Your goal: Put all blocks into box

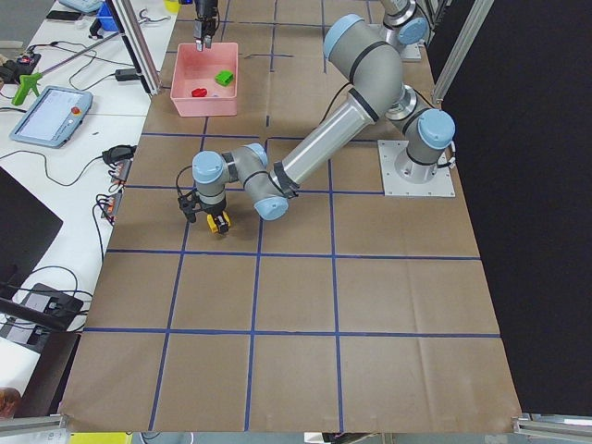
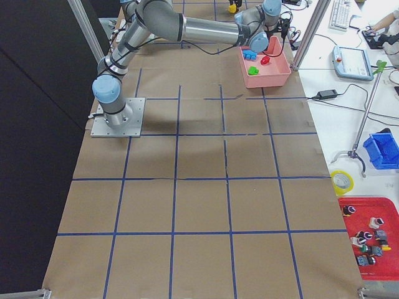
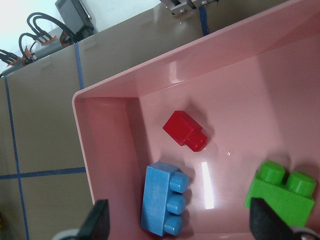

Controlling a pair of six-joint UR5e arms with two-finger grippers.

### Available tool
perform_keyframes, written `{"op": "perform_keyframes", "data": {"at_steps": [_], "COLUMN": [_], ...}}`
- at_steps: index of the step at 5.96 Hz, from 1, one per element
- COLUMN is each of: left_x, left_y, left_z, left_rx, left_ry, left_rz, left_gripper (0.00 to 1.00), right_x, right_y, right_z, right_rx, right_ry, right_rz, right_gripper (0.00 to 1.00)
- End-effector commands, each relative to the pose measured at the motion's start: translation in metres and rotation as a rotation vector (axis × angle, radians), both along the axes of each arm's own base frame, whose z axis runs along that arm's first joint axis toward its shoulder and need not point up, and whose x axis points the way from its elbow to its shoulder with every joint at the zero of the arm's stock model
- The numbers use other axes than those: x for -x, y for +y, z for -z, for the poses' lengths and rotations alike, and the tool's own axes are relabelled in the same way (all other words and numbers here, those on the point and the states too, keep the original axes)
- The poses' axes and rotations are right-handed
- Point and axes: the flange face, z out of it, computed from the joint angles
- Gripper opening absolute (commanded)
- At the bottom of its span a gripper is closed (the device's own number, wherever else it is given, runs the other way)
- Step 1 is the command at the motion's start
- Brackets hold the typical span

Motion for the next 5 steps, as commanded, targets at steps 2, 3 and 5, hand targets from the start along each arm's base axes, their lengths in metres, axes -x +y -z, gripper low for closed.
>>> {"op": "perform_keyframes", "data": {"at_steps": [2, 3, 5], "left_x": [0.0, 0.002, 0.021], "left_y": [-0.003, -0.005, -0.009], "left_z": [-0.023, -0.052, -0.143], "left_rx": [0.017, 0.053, 0.05], "left_ry": [-0.018, -0.05, 0.021], "left_rz": [0.025, 0.095, 0.209], "left_gripper": [0.27, 0.28, 0.28], "right_x": [0.065, 0.093, 0.102], "right_y": [0.045, 0.061, 0.123], "right_z": [-0.055, -0.082, -0.137], "right_rx": [-0.154, -0.165, -0.287], "right_ry": [0.102, 0.222, 0.302], "right_rz": [-0.184, -0.218, -0.232], "right_gripper": [1.0, 1.0, 1.0]}}
